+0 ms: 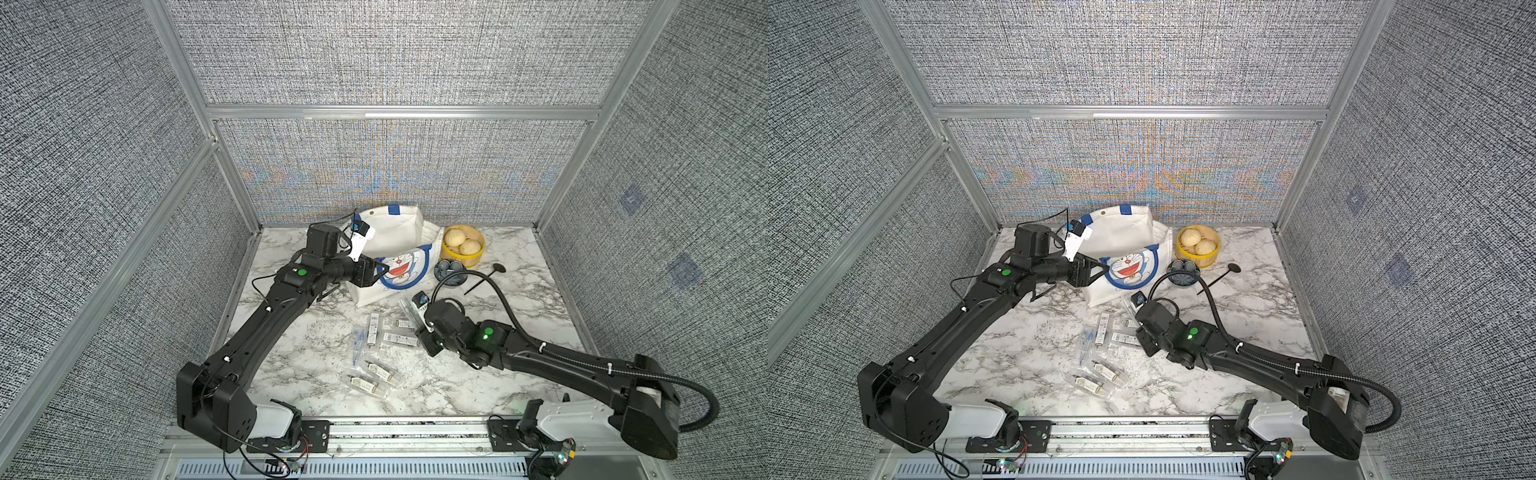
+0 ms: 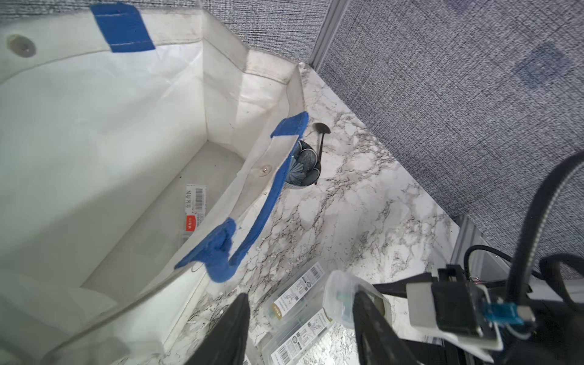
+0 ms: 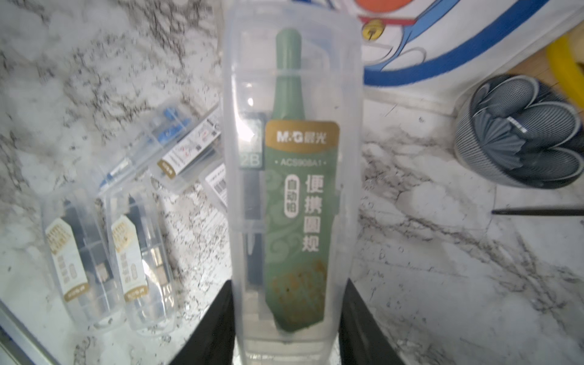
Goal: Put the compass set into the canvas bag
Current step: Pick up the compass set at the center of the board.
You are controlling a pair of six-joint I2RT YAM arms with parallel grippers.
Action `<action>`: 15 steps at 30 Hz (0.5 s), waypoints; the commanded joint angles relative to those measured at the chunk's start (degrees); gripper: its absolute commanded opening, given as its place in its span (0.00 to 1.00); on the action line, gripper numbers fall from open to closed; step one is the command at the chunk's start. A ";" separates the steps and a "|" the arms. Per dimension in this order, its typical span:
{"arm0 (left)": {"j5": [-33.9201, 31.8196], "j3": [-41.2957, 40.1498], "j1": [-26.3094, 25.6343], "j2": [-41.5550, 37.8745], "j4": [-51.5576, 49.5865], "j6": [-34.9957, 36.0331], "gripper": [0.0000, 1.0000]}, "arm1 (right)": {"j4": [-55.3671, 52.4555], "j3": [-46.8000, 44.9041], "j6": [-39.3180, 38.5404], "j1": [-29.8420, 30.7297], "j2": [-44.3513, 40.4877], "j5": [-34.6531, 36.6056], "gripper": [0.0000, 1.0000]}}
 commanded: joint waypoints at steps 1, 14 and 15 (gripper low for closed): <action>5.20 -0.54 -0.45 0.24 3.31 -1.30 0.57 | 4.52 1.90 -3.17 -1.36 -0.61 -0.57 0.31; 10.96 -0.51 -2.59 4.27 5.79 -4.52 0.57 | 9.30 7.89 -5.53 -2.60 1.78 -3.82 0.28; 12.00 -0.49 -2.75 4.65 6.04 -4.88 0.56 | 9.32 8.19 -5.51 -2.64 2.08 -3.99 0.28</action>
